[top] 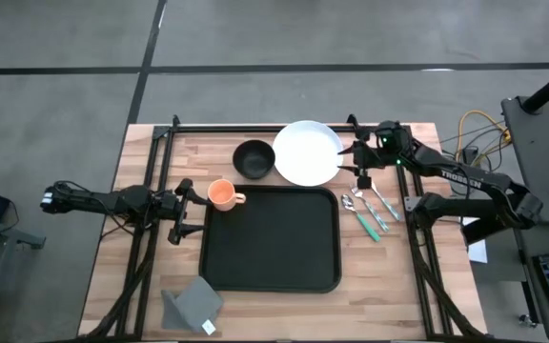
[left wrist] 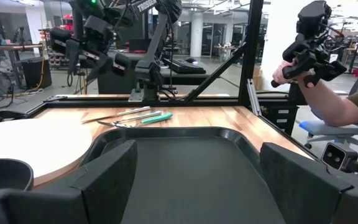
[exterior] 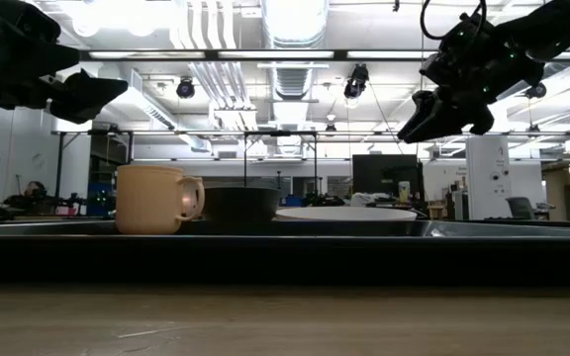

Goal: Set up tray
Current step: Put the white plate on the black serving tray

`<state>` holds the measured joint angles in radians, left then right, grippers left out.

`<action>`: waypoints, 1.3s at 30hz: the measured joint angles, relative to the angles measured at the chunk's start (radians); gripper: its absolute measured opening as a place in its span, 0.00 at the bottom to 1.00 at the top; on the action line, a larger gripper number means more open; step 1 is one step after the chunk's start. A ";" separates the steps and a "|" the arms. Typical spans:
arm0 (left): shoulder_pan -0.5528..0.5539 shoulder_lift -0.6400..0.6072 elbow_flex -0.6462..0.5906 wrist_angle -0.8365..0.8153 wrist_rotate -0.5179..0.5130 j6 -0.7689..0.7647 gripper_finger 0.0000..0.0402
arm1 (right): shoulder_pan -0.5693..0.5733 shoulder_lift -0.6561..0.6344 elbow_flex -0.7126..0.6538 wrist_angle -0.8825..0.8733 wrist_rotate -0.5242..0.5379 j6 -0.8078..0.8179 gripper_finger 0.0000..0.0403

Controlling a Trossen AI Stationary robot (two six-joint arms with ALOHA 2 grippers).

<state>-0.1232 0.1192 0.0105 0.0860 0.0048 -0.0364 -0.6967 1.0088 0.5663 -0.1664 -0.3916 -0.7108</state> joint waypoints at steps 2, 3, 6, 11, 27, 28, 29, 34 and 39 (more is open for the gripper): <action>0.000 0.000 0.000 0.000 0.000 0.000 0.79 | 0.017 0.012 -0.002 -0.004 0.000 -0.036 0.46; 0.000 0.000 0.000 0.000 0.000 0.000 0.79 | 0.024 0.020 -0.004 -0.007 -0.001 -0.053 0.46; 0.000 0.000 0.000 0.000 -0.001 0.000 0.79 | 0.034 0.052 -0.005 -0.012 0.001 -0.093 0.47; 0.000 0.000 0.000 0.000 -0.003 0.000 0.79 | 0.034 0.112 -0.006 -0.014 0.055 -0.105 0.47; 0.000 0.000 0.000 0.000 -0.002 0.000 0.79 | 0.034 0.302 -0.004 -0.032 0.105 -0.226 0.47; 0.000 0.000 0.000 0.000 -0.001 0.000 0.79 | 0.034 0.313 -0.002 -0.032 0.106 -0.226 0.47; 0.000 0.000 0.000 0.000 0.000 0.000 0.79 | 0.034 0.324 0.001 -0.032 0.106 -0.226 0.47; 0.000 0.000 0.000 0.000 0.001 0.000 0.79 | 0.034 0.378 0.002 -0.006 0.106 -0.243 0.47; 0.000 0.000 0.000 0.000 0.001 0.000 0.79 | 0.034 0.424 0.002 0.045 0.107 -0.243 0.46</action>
<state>-0.1230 0.1192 0.0107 0.0858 0.0059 -0.0366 -0.6632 1.4328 0.5682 -0.1213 -0.2850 -0.9543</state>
